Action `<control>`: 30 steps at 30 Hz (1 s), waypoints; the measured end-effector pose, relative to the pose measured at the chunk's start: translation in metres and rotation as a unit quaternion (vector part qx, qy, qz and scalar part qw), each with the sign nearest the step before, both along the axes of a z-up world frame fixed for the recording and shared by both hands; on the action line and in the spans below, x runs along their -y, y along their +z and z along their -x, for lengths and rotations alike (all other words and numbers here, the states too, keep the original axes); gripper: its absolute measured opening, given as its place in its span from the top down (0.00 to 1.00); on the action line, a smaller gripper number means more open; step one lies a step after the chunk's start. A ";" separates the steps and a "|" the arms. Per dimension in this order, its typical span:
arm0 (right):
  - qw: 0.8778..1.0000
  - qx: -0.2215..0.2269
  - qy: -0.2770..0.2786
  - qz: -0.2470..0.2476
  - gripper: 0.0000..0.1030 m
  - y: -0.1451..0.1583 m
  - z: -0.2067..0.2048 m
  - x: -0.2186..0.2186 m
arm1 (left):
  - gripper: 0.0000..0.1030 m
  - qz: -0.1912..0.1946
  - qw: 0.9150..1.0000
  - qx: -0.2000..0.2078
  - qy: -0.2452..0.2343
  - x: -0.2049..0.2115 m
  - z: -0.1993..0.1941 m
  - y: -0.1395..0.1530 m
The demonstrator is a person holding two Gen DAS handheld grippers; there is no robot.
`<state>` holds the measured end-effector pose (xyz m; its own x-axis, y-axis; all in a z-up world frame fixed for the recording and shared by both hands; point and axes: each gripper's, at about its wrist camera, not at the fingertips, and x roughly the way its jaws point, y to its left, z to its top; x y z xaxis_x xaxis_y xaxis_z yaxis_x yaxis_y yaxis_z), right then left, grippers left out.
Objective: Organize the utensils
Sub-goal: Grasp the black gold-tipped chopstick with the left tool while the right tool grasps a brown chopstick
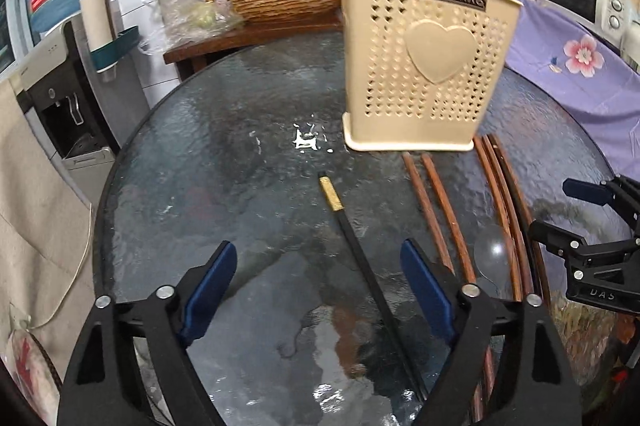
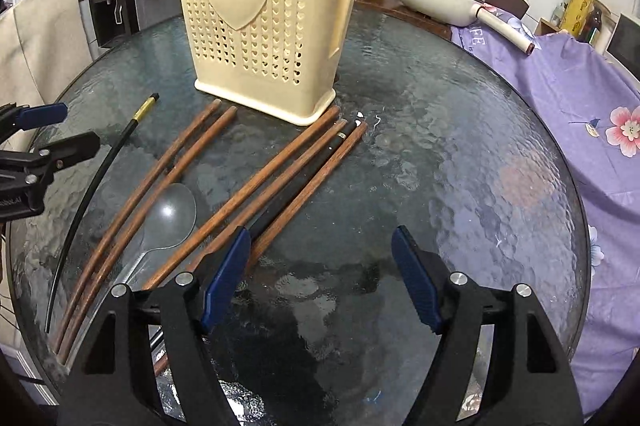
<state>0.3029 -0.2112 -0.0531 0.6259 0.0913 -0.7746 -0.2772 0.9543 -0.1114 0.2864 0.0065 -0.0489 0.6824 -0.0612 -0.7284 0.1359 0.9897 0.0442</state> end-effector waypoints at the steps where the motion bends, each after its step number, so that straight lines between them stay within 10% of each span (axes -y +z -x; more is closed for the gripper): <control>1: 1.000 -0.001 0.000 0.001 0.29 0.000 0.000 0.000 | 0.23 -0.001 1.000 -0.001 -0.002 0.002 0.000 -0.001; 15: 0.999 -0.044 -0.009 -0.021 0.31 0.000 -0.016 0.008 | 0.38 -0.007 1.000 -0.021 -0.009 0.011 -0.010 -0.010; 30: 0.994 -0.073 -0.059 -0.049 0.67 -0.001 -0.067 0.009 | 0.52 0.013 0.998 -0.051 0.019 0.010 -0.047 -0.018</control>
